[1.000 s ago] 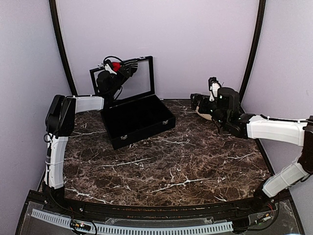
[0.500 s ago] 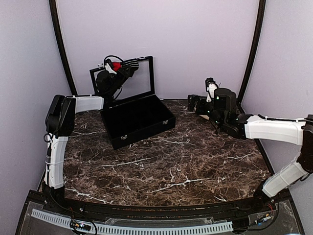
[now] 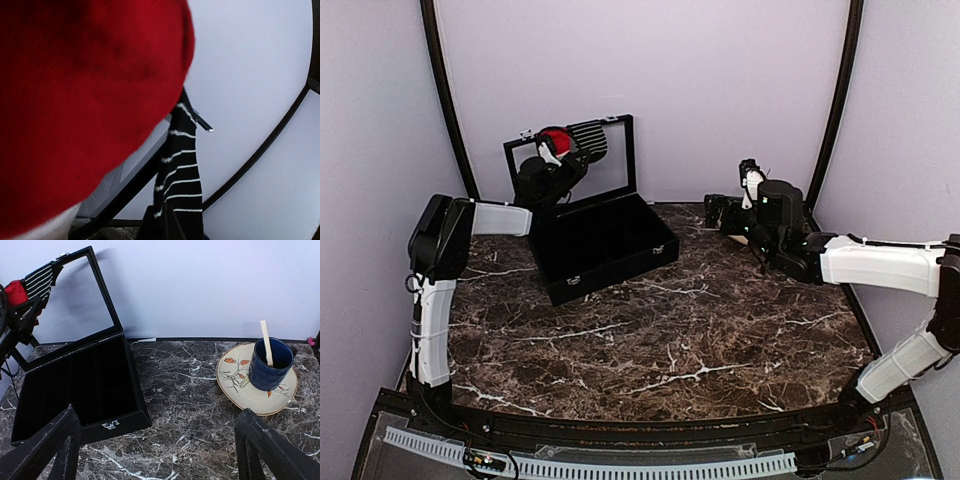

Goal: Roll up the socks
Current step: Pick up the sock from the storage box.

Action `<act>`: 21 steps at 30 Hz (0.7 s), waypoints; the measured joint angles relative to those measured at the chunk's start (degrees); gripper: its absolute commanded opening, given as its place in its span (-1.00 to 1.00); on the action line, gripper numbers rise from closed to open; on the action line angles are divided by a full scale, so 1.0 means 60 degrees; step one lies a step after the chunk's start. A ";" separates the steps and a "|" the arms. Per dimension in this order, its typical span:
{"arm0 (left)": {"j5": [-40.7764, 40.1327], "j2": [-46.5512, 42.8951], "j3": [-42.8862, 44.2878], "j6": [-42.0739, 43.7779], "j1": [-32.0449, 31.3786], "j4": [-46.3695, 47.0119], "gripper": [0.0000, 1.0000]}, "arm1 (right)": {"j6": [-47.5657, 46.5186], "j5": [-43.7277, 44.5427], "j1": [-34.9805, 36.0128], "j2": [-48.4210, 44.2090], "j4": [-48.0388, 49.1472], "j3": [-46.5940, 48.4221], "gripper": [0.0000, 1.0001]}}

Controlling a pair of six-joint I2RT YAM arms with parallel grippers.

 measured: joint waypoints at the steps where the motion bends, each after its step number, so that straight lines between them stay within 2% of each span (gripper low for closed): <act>1: -0.0007 -0.0120 -0.0262 0.0040 -0.0051 0.0000 -1.00 | -0.0022 0.0000 0.0000 0.0000 0.0000 0.0000 0.99; 11: -0.0011 -0.1275 -0.1661 0.0543 -0.0408 0.0047 -1.00 | -0.0095 -0.0018 0.0000 -0.0200 -0.0350 0.0000 0.99; 21: 0.0007 -0.3115 -0.2670 0.1483 -0.0969 -0.0182 -1.00 | -0.0080 -0.0004 0.0000 -0.1158 -0.0572 -0.0306 0.99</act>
